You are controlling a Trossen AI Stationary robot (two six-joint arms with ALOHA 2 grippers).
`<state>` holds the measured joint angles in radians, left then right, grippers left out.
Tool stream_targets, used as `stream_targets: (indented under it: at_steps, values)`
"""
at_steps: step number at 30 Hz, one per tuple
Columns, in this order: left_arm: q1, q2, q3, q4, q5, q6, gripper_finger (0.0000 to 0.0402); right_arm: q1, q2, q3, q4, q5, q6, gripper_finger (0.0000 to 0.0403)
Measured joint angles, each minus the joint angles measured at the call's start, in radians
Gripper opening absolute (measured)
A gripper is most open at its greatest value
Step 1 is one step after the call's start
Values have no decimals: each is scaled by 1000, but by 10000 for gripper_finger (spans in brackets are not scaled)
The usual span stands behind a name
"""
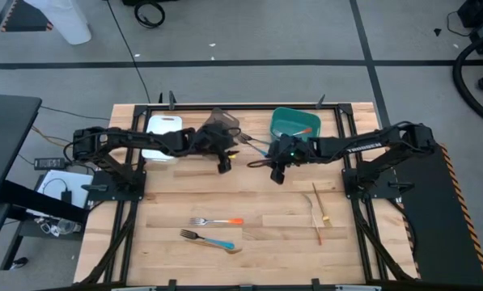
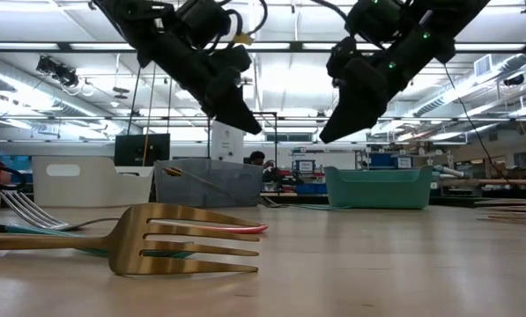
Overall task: Sort silverware by color (type)
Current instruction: Put the middle blue fork into the white bin
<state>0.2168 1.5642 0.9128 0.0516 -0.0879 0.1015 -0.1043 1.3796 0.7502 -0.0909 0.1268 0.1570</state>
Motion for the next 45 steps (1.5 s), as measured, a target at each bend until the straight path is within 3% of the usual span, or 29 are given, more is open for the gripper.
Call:
stream_targets:
  at_steps: [11, 23, 33, 40, 45]
  values:
    - [64, 38, 12, 179, 12, 48, 141, 93, -8, -2, 1, 70, 24, 139]
    - [106, 279, 256, -55, 84, 83, 141, 206, -8, -2, -47, 202, 100, 139]
    - [153, 432, 441, -258, 242, 136, 141, 275, -8, -2, -90, 279, 141, 139]
    - [146, 524, 576, -414, 252, 186, 141, 309, -8, -3, -123, 360, 157, 138]
    - [138, 541, 590, -407, 250, 225, 141, 302, -8, -3, -156, 360, 166, 131]
